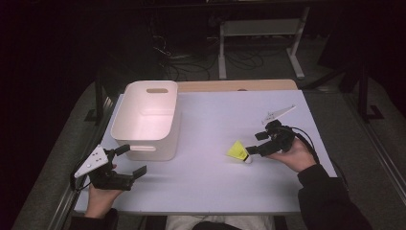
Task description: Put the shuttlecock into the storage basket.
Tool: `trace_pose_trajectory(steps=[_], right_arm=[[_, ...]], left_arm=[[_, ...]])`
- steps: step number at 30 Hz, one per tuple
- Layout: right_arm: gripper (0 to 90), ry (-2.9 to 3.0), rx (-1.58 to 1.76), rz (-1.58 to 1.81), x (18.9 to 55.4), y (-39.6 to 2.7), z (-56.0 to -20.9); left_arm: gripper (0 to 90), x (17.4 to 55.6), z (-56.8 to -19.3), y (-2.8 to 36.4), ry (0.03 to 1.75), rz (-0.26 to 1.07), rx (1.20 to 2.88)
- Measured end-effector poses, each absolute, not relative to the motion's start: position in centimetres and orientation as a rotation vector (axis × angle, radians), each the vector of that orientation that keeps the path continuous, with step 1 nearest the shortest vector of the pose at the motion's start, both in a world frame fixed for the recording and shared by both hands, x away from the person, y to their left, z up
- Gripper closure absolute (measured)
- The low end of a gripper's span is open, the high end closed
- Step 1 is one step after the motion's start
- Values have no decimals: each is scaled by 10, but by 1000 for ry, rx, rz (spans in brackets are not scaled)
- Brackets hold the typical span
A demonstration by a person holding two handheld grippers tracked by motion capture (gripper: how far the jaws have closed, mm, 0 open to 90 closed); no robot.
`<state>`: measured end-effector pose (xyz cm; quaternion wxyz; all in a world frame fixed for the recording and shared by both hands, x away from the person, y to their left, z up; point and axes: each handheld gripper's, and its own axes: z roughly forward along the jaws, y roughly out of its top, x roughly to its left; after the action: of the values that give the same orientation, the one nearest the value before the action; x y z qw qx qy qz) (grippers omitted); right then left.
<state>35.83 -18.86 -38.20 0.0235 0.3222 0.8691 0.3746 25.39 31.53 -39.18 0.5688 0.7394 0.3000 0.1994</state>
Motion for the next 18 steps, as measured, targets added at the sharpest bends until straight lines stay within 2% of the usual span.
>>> trace_pose_trajectory(steps=[3,5,10,14,18], right_arm=[[179,2682,993,1161,358,-189,-381],[135,2678,994,1168,356,-189,-380],[108,2706,998,1162,357,-190,-381],[19,2740,999,1135,356,-188,-384],[0,2773,986,1105,357,-185,-388]], left_arm=[[0,254,-392,315,704,468,1736],[0,254,-392,315,705,468,1738],[0,254,-392,315,705,468,1738],[0,254,-392,315,705,468,1738],[0,254,-392,315,706,468,1737]])
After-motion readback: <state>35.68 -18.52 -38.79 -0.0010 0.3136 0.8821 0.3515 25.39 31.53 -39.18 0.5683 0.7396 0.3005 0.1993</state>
